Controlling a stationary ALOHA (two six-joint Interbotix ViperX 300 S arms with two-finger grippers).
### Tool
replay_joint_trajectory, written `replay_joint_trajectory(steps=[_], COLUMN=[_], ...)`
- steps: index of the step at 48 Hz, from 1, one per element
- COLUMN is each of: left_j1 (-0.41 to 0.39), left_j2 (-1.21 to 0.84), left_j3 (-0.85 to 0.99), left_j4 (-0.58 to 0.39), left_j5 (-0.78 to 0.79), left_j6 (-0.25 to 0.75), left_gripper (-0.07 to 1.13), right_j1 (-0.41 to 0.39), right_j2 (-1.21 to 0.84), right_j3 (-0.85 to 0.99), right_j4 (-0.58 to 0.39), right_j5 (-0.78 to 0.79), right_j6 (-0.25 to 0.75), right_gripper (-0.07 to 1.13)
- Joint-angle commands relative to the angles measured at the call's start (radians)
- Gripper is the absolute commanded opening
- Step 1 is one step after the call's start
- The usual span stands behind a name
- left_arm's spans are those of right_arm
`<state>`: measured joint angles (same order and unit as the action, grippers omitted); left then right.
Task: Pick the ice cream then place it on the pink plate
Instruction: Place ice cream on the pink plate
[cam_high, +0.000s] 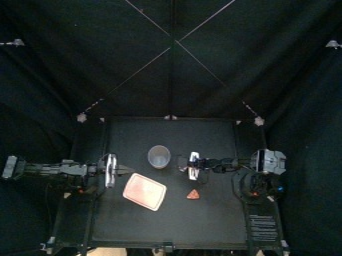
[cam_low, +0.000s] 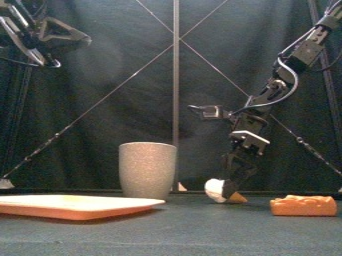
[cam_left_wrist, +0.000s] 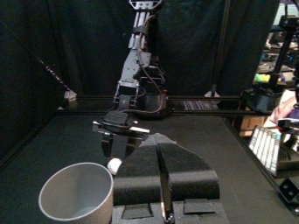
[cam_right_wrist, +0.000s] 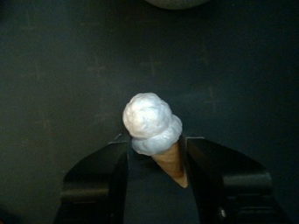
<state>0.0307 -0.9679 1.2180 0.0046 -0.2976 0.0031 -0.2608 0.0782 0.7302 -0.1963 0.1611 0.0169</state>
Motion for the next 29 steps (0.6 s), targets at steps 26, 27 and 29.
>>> replay_joint_trajectory(steps=[26,27,29], left_j1=[0.0,0.0,0.0], left_j2=[0.002,0.0,0.002], left_j3=[-0.012,-0.012,-0.012], left_j4=[0.003,0.003,0.003], left_j5=[-0.002,-0.002,-0.003], left_j6=[0.002,0.002,0.002], left_gripper=[-0.02,-0.02,-0.02], right_j1=[0.301,0.308,0.318], right_j2=[-0.003,0.009,0.035], right_j3=[-0.327,-0.344,-0.377], right_j4=[0.057,0.057,0.057], right_j5=[0.086,0.086,0.086], right_j6=[0.005,0.005,0.003], right_gripper=[0.51,0.51,0.52])
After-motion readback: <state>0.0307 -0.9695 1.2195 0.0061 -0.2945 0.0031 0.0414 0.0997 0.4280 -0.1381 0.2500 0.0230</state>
